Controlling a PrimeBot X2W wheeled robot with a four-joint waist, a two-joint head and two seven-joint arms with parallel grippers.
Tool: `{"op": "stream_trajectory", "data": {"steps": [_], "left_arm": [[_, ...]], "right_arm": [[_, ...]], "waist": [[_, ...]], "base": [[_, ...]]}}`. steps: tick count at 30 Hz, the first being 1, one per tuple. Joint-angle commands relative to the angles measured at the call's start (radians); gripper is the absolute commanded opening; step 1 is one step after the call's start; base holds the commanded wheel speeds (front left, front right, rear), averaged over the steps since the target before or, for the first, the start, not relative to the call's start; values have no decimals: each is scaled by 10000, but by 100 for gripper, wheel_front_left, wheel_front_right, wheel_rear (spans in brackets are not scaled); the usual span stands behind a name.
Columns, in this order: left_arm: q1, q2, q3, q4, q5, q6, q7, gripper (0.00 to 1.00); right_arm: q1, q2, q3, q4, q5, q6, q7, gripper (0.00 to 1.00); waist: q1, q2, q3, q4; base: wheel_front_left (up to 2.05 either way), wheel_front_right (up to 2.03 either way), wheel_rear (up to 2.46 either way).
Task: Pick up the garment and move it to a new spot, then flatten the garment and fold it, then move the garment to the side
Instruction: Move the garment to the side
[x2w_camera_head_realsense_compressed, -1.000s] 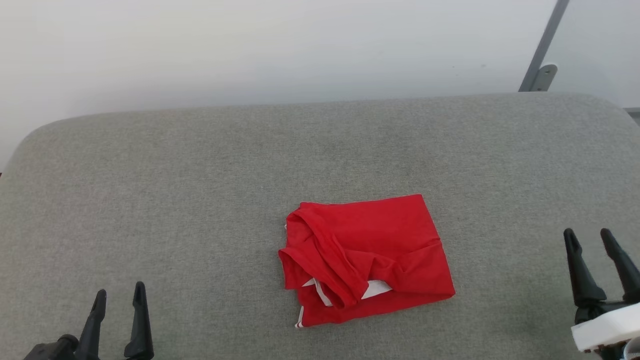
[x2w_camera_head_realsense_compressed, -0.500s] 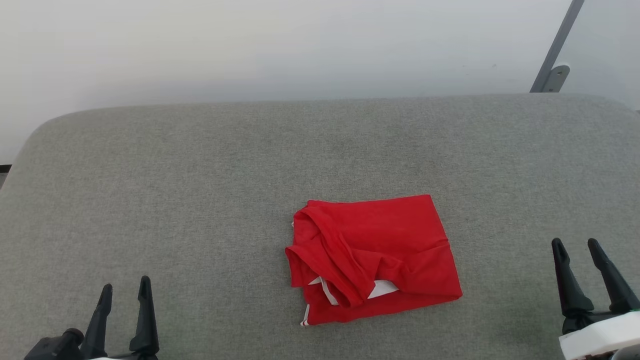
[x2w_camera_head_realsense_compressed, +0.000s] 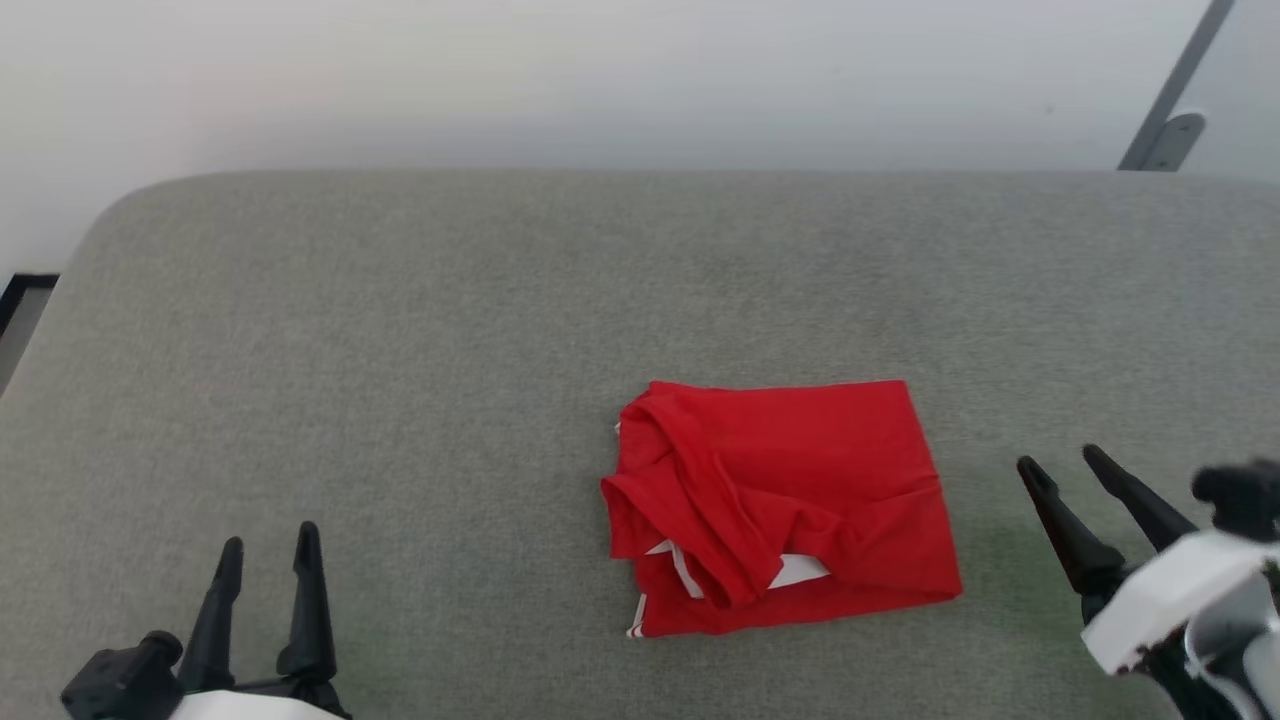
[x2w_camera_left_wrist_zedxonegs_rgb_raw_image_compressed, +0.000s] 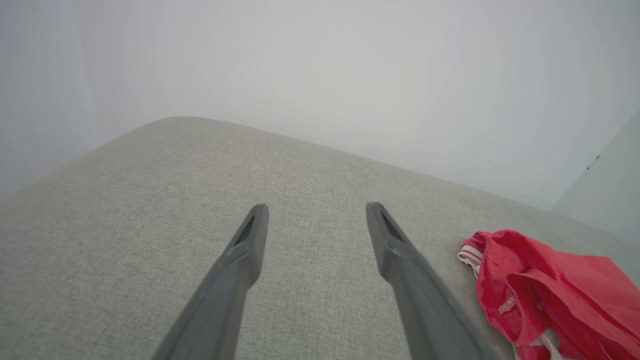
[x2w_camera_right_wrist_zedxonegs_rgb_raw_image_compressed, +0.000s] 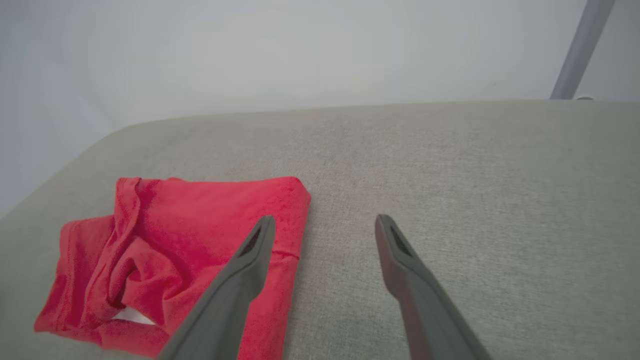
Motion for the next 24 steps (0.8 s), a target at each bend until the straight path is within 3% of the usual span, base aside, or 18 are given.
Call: {"op": "stream_trajectory", "data": {"steps": [1, 10, 14, 19, 24], "left_arm": [[-142, -72, -64, 4, -41, -34, -48, 100], [-609, -266, -582, 167, -87, -34, -48, 100], [-785, -328, -758, 259, -114, -34, -48, 100], [-1031, -408, -990, 389, -158, -35, -48, 100], [-1245, -460, -1127, 482, -213, -33, -48, 100]], "right_arm": [[-419, -275, 354, -41, 346, -2, 661, 100], [-1922, -1328, 1550, 50, 1639, -4, 4195, 100], [-2290, -1593, 1799, 126, 1844, -4, 5174, 100], [-2888, -1735, 2171, 434, 1936, -4, 6426, 100], [-3306, -1357, 2738, 1000, 2233, -2, 7583, 100]], "waist": [[0, -1, 228, 211], [0, -1, 868, 960], [0, -1, 1088, 1198], [0, -1, 1425, 1539], [0, -1, 1629, 1759]], "base": [[0, 0, 0], [0, 0, 0], [0, 0, 0], [0, 0, 0], [0, 0, 0]]}}
